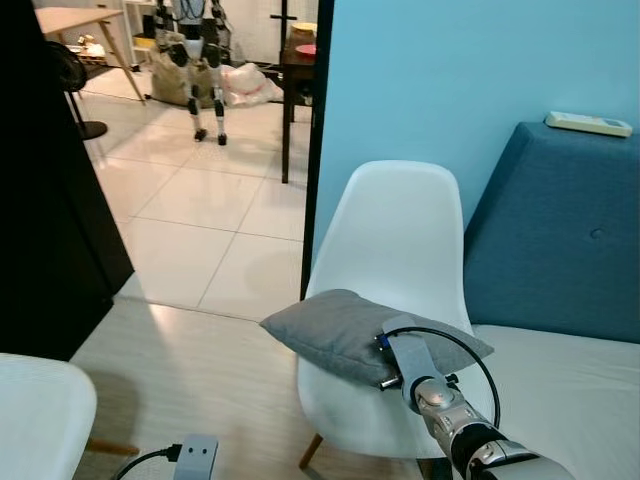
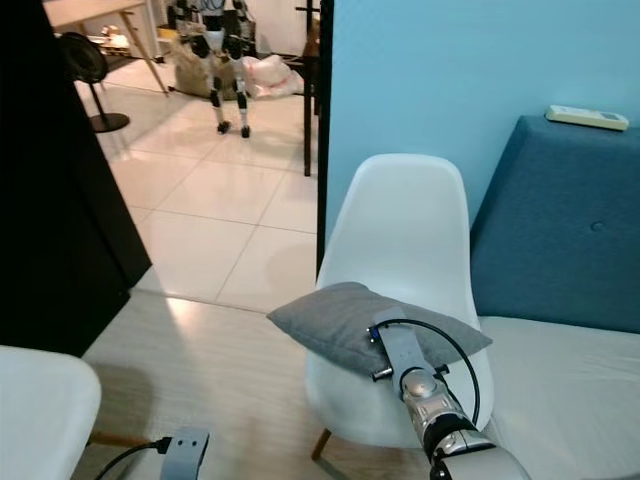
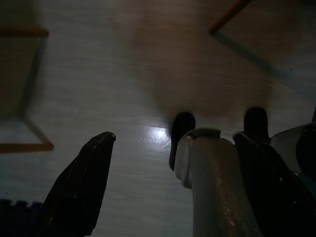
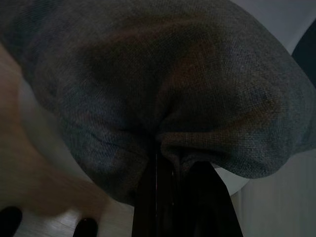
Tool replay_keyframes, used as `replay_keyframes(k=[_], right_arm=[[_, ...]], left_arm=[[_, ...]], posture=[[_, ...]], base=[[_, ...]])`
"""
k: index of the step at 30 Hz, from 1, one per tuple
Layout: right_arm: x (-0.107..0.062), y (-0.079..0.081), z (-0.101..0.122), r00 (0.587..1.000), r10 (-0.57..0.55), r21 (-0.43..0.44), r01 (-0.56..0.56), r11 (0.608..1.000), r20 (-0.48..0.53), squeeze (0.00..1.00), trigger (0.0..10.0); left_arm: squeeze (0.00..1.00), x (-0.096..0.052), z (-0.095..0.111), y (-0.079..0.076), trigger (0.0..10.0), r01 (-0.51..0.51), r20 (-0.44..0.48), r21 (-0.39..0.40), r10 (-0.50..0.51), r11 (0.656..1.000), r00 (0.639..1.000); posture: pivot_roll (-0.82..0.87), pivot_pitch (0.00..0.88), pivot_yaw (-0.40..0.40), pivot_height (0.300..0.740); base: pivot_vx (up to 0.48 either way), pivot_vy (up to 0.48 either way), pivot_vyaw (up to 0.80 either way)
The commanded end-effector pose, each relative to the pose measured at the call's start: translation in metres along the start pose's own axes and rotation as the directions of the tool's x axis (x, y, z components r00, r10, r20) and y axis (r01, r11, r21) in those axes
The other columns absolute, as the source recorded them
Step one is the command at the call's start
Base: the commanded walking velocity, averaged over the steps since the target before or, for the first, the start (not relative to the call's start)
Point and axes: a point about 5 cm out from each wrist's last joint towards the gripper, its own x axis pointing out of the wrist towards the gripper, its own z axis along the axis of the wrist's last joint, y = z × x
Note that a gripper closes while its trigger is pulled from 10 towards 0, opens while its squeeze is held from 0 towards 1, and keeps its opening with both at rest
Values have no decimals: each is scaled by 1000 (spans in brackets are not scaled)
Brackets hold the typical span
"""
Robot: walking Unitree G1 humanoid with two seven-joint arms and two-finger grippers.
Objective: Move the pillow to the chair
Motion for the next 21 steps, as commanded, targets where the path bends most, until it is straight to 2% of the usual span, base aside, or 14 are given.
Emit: replay_keyframes(k=[1,9,14,17,21], right_arm=[[0,2,2,1000,4,7,-4,1000,7,0,10000],[0,2,1,1000,5,8,-5,1000,2,0,10000],[0,2,1,1000,4,10,-4,1000,1,0,10000],[0,2,1,1000,6,8,-6,1000,1,0,10000],[0,3,1,1000,13,7,-13,1000,1,0,10000]], left_arm=[[0,0,0,0,10000,5,-3,13,-5,1000,1000],[0,0,1,0,10000,0,3,18,0,1000,1000],[0,0,1,0,10000,-6,6,-2,6,1000,1000],[0,0,1,-2,10000,13,-4,35,-13,999,1000],[0,0,0,-2,10000,17,-6,27,-17,999,1000]], posture=[[32,0,-55,740],[31,0,-55,740],[31,0,-56,740],[31,0,-56,740],[32,0,-58,740]], base=[[356,0,0],[339,0,0],[0,0,0],[0,0,0],[0,-480,0]])
